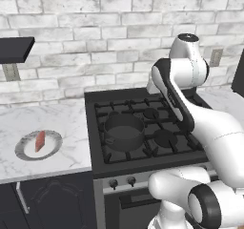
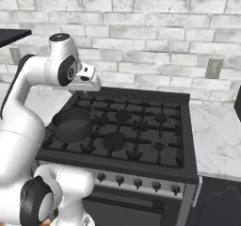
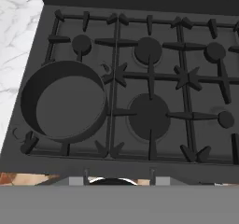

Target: Retrieve the frozen meat and place it in the pot on a burner. Then turn the burner on.

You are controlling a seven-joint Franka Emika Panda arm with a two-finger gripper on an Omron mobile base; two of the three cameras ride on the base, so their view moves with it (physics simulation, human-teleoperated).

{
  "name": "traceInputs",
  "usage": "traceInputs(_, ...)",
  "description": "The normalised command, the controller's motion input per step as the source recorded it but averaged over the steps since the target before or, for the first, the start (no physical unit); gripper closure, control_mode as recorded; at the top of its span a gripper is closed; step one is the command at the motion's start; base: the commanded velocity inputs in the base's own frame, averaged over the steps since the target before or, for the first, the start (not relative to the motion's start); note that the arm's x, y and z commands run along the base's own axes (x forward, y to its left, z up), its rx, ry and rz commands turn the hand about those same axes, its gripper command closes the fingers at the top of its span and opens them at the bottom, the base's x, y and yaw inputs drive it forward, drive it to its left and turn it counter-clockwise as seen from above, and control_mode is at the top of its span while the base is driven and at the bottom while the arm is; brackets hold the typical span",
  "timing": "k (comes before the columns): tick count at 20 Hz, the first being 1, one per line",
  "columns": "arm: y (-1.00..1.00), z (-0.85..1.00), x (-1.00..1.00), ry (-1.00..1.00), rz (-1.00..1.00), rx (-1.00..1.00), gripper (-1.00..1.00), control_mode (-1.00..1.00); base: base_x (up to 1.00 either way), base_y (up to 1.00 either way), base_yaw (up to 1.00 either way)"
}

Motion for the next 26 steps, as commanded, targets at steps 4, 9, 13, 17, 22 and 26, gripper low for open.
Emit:
traceInputs(4,0.18,-0.09,0.0,-0.01,-0.03,0.02,-1.0,-1.0,0.0,0.0,0.0)
traceInputs(9,0.28,-0.12,0.0,-0.06,-0.01,0.08,-1.0,-1.0,0.0,0.0,0.0)
traceInputs(13,0.18,-0.07,-0.01,-0.03,-0.02,0.12,-1.0,-1.0,0.0,0.0,0.0)
traceInputs(17,0.25,0.0,-0.01,0.0,0.0,0.14,-1.0,-1.0,0.0,0.0,0.0)
traceInputs(22,0.61,0.0,-0.04,0.05,0.0,0.07,-1.0,-1.0,0.0,0.0,0.0)
traceInputs(26,0.83,-0.03,-0.13,0.04,0.0,0.0,-1.0,-1.0,0.0,0.0,0.0)
